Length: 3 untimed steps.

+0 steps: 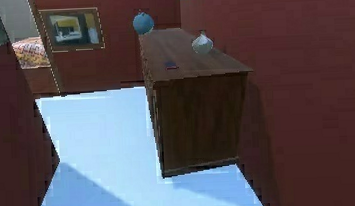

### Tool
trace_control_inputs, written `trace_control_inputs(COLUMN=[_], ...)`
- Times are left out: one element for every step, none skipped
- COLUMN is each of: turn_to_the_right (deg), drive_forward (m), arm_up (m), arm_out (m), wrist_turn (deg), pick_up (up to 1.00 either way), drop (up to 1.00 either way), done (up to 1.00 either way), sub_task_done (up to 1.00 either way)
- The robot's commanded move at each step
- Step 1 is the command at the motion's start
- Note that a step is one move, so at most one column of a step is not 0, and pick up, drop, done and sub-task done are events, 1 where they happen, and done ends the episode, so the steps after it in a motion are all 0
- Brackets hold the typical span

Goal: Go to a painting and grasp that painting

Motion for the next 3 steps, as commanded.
trace_control_inputs(turn_to_the_right=[-3.0, 0.0, -21.0], drive_forward=[0.0, 0.3, 0.0], arm_up=[0.0, 0.0, 0.0], arm_out=[0.0, 0.0, 0.0], wrist_turn=[0.0, 0.0, 0.0], pick_up=[0.0, 0.0, 0.0], drop=[0.0, 0.0, 0.0], done=[0.0, 0.0, 0.0], sub_task_done=[0.0, 0.0, 0.0])
